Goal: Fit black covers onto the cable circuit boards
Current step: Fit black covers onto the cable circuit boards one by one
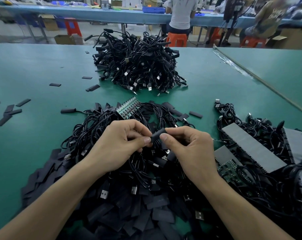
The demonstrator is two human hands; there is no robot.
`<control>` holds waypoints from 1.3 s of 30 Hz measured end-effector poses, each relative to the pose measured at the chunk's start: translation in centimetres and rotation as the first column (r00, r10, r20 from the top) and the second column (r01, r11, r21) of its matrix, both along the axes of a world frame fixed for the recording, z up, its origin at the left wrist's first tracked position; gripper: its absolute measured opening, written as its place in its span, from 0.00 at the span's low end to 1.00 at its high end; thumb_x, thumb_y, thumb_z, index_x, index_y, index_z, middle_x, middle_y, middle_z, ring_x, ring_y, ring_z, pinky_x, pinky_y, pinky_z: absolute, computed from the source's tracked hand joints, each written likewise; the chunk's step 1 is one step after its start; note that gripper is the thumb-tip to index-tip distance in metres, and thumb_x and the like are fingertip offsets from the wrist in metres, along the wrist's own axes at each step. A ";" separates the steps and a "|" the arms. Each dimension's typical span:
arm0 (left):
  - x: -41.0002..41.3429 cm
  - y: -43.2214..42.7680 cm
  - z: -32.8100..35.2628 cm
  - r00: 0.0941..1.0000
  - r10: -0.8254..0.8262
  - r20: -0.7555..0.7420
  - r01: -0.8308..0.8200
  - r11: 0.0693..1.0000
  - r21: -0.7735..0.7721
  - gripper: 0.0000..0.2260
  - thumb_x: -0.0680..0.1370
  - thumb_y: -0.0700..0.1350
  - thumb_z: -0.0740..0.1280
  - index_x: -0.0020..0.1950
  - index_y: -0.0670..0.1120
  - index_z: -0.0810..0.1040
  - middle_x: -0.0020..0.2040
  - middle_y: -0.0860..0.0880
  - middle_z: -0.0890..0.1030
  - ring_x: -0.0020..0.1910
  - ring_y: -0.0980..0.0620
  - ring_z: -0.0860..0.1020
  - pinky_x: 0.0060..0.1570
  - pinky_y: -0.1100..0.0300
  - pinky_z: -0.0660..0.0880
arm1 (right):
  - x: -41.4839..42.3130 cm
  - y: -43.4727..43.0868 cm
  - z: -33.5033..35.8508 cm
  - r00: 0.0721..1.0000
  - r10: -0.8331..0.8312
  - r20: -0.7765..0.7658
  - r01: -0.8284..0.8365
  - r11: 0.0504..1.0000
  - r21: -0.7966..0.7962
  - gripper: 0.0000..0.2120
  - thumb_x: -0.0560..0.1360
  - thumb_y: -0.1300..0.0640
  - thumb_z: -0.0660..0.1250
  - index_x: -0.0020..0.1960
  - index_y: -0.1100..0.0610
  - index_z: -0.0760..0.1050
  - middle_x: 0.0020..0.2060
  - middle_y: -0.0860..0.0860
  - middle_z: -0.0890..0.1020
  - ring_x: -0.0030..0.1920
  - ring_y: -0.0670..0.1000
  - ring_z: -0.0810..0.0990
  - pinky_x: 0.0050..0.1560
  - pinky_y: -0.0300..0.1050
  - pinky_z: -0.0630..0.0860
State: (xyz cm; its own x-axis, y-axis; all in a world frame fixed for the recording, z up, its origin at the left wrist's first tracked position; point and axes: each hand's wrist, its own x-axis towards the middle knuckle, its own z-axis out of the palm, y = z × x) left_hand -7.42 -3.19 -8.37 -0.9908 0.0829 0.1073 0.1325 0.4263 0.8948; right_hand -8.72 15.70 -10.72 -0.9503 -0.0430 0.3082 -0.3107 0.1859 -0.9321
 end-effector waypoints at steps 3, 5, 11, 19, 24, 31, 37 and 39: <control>0.2 0.1 0.2 1.000 -0.003 -0.021 0.003 1.000 -0.014 0.05 0.76 0.40 0.73 0.46 0.50 0.82 0.38 0.53 0.86 0.40 0.51 0.85 0.44 0.59 0.80 | 0.1 -0.1 0.1 1.000 -0.018 -0.004 0.017 1.000 -0.021 0.07 0.72 0.60 0.77 0.43 0.49 0.82 0.33 0.47 0.85 0.30 0.46 0.82 0.33 0.37 0.77; 0.4 0.3 0.4 0.999 0.010 -0.053 -0.011 1.000 -0.010 0.05 0.76 0.40 0.73 0.46 0.50 0.82 0.38 0.53 0.86 0.38 0.53 0.85 0.44 0.58 0.81 | 0.1 0.0 0.1 1.000 -0.027 -0.004 0.027 1.000 -0.010 0.07 0.73 0.58 0.76 0.45 0.48 0.80 0.33 0.46 0.85 0.30 0.47 0.82 0.32 0.38 0.77; 0.2 -0.8 1.8 0.894 0.291 -0.341 -0.312 0.950 -0.007 0.06 0.74 0.43 0.74 0.41 0.53 0.80 0.30 0.57 0.83 0.25 0.60 0.77 0.31 0.73 0.71 | -0.1 -0.2 -0.2 0.996 -0.076 -0.040 0.080 0.992 0.093 0.05 0.76 0.55 0.71 0.47 0.45 0.77 0.30 0.45 0.81 0.27 0.43 0.78 0.32 0.32 0.72; -0.9 -4.8 2.2 0.802 0.517 -0.299 -0.589 0.766 -0.257 0.10 0.72 0.40 0.71 0.36 0.55 0.79 0.29 0.61 0.78 0.29 0.61 0.76 0.30 0.71 0.66 | -0.1 -0.2 -0.4 0.997 -0.058 -0.055 0.066 0.985 0.157 0.09 0.76 0.59 0.71 0.40 0.47 0.79 0.28 0.47 0.80 0.26 0.44 0.76 0.29 0.32 0.72; -0.9 -4.0 1.5 0.831 0.484 -0.274 -0.553 0.770 -0.318 0.10 0.75 0.47 0.69 0.37 0.61 0.78 0.30 0.59 0.79 0.33 0.58 0.77 0.41 0.52 0.78 | -0.1 -0.2 -0.4 0.997 -0.051 -0.056 0.061 0.982 0.178 0.09 0.75 0.58 0.71 0.40 0.47 0.79 0.28 0.48 0.79 0.26 0.47 0.77 0.28 0.38 0.73; -0.7 -2.8 0.6 0.872 0.446 -0.202 -0.483 0.717 -0.503 0.30 0.72 0.64 0.69 0.71 0.55 0.70 0.62 0.50 0.74 0.62 0.46 0.74 0.57 0.48 0.71 | -0.1 -0.3 -0.3 0.997 -0.041 -0.058 0.052 0.978 0.202 0.09 0.75 0.59 0.71 0.40 0.47 0.79 0.27 0.46 0.79 0.26 0.48 0.78 0.29 0.33 0.72; -0.8 -2.8 0.5 0.886 0.416 -0.203 -0.448 0.661 -0.601 0.25 0.76 0.62 0.64 0.69 0.52 0.73 0.65 0.48 0.78 0.62 0.43 0.74 0.60 0.47 0.70 | -0.1 -0.3 -0.3 0.998 -0.005 -0.068 0.019 0.978 0.206 0.10 0.75 0.60 0.71 0.39 0.47 0.79 0.24 0.43 0.76 0.24 0.40 0.71 0.29 0.27 0.66; -0.8 -2.9 0.5 0.878 0.430 -0.209 -0.468 0.687 -0.556 0.20 0.76 0.62 0.63 0.63 0.52 0.76 0.61 0.49 0.80 0.59 0.44 0.75 0.57 0.47 0.70 | -0.1 -0.3 -0.3 0.997 -0.001 -0.073 0.017 0.977 0.214 0.09 0.75 0.60 0.71 0.39 0.48 0.79 0.24 0.42 0.76 0.24 0.41 0.71 0.29 0.27 0.66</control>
